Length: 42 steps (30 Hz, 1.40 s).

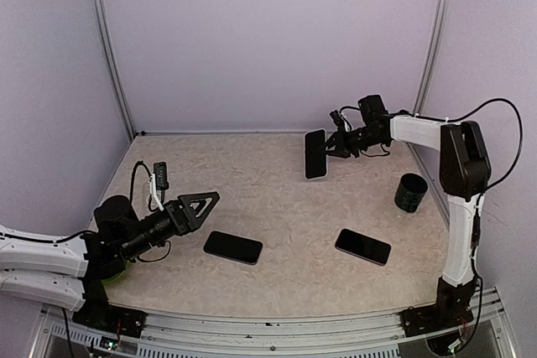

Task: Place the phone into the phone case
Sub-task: Place the phone with the phone case at the corner of the board.

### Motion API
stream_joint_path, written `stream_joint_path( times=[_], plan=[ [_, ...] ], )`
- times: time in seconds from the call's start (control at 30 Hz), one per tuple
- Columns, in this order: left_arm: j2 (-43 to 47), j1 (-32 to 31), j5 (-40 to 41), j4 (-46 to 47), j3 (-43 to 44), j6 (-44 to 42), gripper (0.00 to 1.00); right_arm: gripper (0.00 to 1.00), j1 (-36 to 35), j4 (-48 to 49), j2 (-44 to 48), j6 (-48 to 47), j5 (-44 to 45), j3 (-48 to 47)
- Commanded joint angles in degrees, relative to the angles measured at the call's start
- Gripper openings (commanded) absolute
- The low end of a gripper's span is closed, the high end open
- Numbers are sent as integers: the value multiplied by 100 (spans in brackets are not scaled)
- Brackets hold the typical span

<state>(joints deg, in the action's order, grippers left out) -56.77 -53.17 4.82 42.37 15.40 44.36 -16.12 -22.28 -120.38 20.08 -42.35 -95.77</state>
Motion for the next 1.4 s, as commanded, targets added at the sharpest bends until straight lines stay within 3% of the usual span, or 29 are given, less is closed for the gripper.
stream_joint_path(
  times=[0.0,0.4,0.63,0.9,1.07,1.37],
  plan=[
    [172,17,193,-334,-86,-150,99,0,148,-268,-380,-265,-408,-495],
    [64,21,282,-170,-106,-103,99,0,355,-521,-2443,471,-1308,-3123],
    [40,-15,249,-71,-175,7,99,0,349,677,-3011,1293,-1623,-3237],
    [150,-36,350,-73,-282,42,99,0,290,989,-3309,1485,-1638,-3232],
    [94,-36,373,-24,-283,81,99,22,276,932,-3278,1411,-1470,-3132],
    [-9,-35,353,78,-309,126,99,38,276,613,-3173,1232,-1031,-3053]
  ],
)
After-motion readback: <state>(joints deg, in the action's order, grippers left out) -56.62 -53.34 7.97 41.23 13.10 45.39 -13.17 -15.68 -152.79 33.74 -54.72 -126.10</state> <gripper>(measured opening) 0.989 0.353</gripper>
